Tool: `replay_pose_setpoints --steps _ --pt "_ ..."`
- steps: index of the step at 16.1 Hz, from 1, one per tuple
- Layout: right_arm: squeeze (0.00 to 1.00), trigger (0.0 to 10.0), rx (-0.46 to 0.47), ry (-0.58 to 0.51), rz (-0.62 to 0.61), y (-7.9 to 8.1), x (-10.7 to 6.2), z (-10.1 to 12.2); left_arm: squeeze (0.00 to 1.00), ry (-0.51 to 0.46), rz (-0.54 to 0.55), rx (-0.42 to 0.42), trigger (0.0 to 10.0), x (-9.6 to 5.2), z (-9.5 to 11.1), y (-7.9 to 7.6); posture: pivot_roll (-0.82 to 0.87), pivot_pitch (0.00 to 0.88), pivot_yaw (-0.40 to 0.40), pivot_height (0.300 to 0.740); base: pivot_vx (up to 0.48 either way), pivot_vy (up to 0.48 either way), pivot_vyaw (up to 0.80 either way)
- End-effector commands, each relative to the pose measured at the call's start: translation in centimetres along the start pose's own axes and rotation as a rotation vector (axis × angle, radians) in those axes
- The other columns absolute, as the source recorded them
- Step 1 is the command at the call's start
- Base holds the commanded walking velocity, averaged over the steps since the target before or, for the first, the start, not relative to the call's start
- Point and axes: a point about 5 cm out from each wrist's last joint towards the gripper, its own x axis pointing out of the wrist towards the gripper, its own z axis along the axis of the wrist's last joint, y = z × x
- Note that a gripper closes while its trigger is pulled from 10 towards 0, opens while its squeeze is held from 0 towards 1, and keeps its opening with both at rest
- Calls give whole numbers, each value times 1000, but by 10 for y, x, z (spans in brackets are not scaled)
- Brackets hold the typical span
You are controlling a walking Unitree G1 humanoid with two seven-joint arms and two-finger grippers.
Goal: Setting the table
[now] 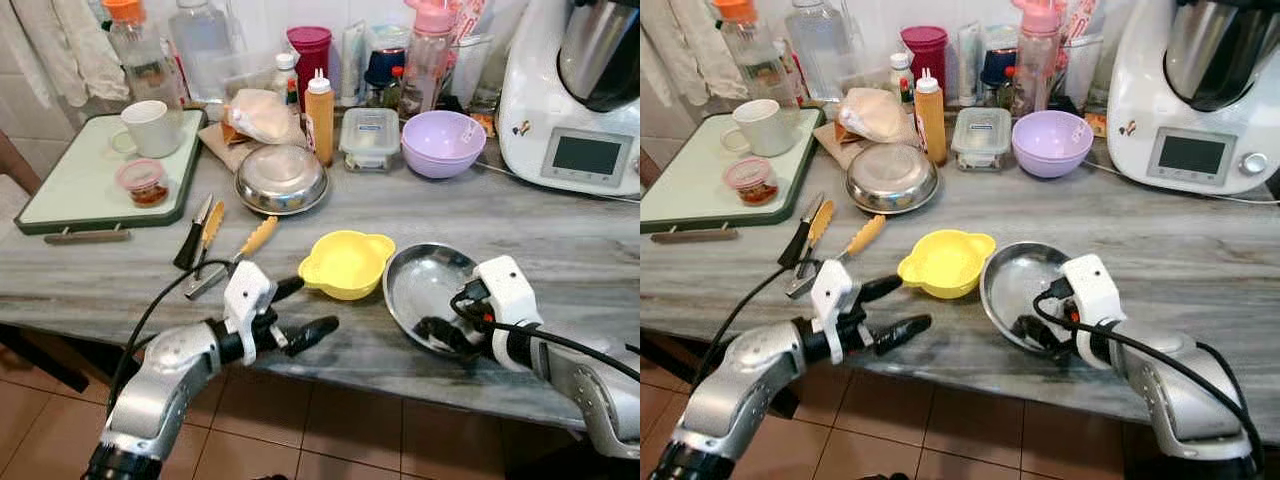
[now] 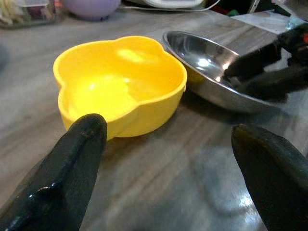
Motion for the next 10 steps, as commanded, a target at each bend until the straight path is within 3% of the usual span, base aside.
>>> replay_pose_setpoints --steps 1,5,8,9,10 --pt "0 10000 34 58 28 5 2 -11 0 8 2 5 10000 0 -1 2 -92 88 66 740 0 0 0" --pt "0 10000 39 37 34 9 -1 -3 0 5 4 5 10000 1 -4 2 -93 86 69 740 0 0 0" --pt "0 10000 38 -54 -33 2 0 12 0 0 4 5 10000 1 -3 0 -93 84 67 740 0 0 0" --pt "1000 10000 19 -93 -62 -2 -3 21 0 -3 4 5 10000 2 -1 0 -93 84 67 740 0 0 0" --pt "1000 10000 24 -118 -70 -3 -4 28 0 -3 3 6 10000 2 -1 0 -93 83 68 740 0 0 0"
